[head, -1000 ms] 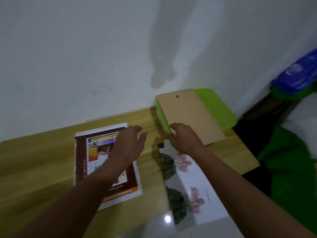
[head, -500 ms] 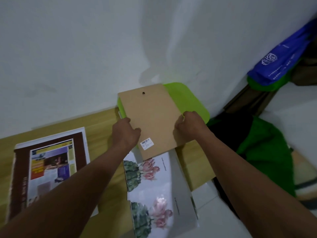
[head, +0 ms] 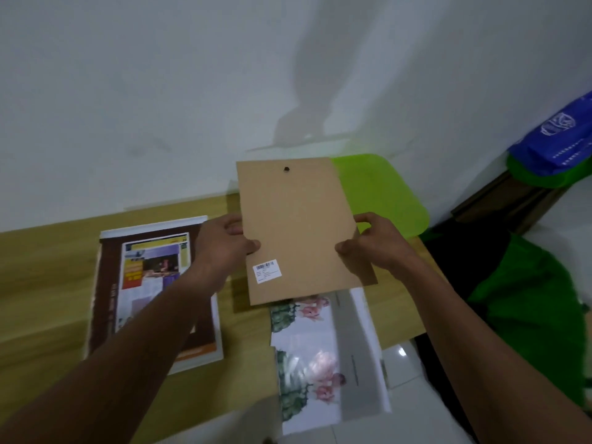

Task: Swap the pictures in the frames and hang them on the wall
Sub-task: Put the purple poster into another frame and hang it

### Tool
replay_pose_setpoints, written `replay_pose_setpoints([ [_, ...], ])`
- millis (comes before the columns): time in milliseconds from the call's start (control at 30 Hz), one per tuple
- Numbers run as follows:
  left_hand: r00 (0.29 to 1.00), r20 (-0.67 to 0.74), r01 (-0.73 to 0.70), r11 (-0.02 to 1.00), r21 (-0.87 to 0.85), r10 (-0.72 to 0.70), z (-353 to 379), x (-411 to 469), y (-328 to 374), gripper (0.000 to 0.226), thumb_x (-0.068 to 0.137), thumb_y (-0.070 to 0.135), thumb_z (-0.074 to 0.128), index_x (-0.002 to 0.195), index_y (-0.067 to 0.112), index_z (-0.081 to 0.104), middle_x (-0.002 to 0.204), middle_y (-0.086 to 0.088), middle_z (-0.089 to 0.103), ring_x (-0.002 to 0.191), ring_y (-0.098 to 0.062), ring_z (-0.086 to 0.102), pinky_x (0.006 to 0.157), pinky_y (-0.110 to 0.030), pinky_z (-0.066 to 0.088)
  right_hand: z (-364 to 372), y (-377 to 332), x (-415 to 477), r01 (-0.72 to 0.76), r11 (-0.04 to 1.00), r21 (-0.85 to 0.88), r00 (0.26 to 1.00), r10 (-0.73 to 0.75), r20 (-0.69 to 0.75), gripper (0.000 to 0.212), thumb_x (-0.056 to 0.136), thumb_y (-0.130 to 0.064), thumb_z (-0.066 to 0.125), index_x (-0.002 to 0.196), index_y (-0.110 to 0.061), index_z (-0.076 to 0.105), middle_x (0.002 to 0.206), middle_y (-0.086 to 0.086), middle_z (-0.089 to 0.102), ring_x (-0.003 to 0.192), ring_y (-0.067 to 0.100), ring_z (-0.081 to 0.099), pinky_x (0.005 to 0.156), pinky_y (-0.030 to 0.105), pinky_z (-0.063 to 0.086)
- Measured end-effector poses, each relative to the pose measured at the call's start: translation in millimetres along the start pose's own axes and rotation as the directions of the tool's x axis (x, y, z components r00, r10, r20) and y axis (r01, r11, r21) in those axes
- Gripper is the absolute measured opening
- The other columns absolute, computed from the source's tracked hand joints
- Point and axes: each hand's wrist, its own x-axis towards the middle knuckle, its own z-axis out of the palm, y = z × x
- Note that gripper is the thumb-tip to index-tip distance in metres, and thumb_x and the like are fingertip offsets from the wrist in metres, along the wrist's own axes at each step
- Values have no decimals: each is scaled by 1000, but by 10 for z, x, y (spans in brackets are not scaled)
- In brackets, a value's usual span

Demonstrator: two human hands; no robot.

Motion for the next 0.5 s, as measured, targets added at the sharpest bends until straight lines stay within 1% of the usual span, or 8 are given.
replay_pose_setpoints([
  [67, 1000, -14, -27, 999, -22, 27, -313, -144, -72, 56, 70, -10, 74, 120, 14, 62, 95, -2, 72, 86, -20, 71, 75, -33, 58, 251, -84, -125, 24, 1000, 3, 999, -24, 25, 60, 73, -13, 85, 122, -11, 50, 83, -3, 61, 71, 12, 60, 59, 27, 47],
  [100, 999, -32, -34, 999, -7, 34, -469, -194, -121, 55, 71, -10, 73, 118, 16, 63, 95, -1, 72, 85, -18, 71, 72, -31, 58, 400, -112, -168, 45, 999, 2, 999, -45, 18, 55, 76, -16, 83, 119, -11, 51, 84, -2, 60, 72, 13, 60, 64, 31, 49],
  [133, 998, -49, -29, 1000, 3, 29, -629, -237, -188, 55, 71, -11, 72, 117, 18, 63, 96, -1, 72, 85, -18, 70, 71, -31, 58, 561, -137, -220, 68, 998, -2, 998, -68, 5, 50, 77, -20, 82, 117, -12, 53, 85, -1, 59, 75, 16, 60, 68, 34, 49],
  [167, 998, -62, -16, 1000, 1, 16, -785, -273, -257, 56, 71, -11, 71, 118, 18, 63, 97, -3, 72, 86, -20, 71, 73, -35, 59, 726, -153, -262, 87, 996, -3, 996, -87, -1, 48, 79, -22, 81, 116, -12, 54, 86, -1, 58, 77, 18, 59, 71, 35, 49],
  [200, 997, -79, 2, 1000, 2, -2, -941, -293, -343, 57, 71, -12, 71, 119, 17, 63, 98, -5, 73, 87, -23, 71, 76, -39, 59, 896, -168, -296, 99, 995, 2, 995, -99, 7, 46, 79, -23, 81, 115, -13, 54, 87, -2, 57, 79, 18, 59, 70, 35, 48],
  [267, 992, -124, 32, 999, 32, -28, -1230, -325, -518, 58, 70, -13, 71, 121, 14, 63, 97, -6, 73, 87, -25, 71, 79, -44, 59, 1238, -199, -346, 106, 994, 20, 993, -107, 49, 47, 80, -21, 81, 117, -14, 53, 84, -5, 55, 76, 15, 57, 65, 31, 45],
  [400, 977, -209, 64, 989, 131, -36, -1706, -344, -844, 61, 68, -9, 71, 123, 16, 63, 91, -2, 73, 80, -22, 71, 80, -45, 59, 1845, -273, -399, 141, 990, 0, 981, -140, 137, 59, 81, -17, 80, 132, -14, 51, 72, -5, 54, 69, 7, 55, 67, 27, 43],
  [500, 969, -244, 84, 973, 215, -30, -1907, -355, -1037, 59, 68, -6, 72, 122, 18, 65, 86, 5, 71, 81, -19, 70, 84, -42, 57, 2204, -284, -451, 131, 991, 0, 979, -130, 156, 63, 84, -14, 77, 139, -13, 47, 75, -8, 57, 71, 3, 56, 58, 14, 39],
])
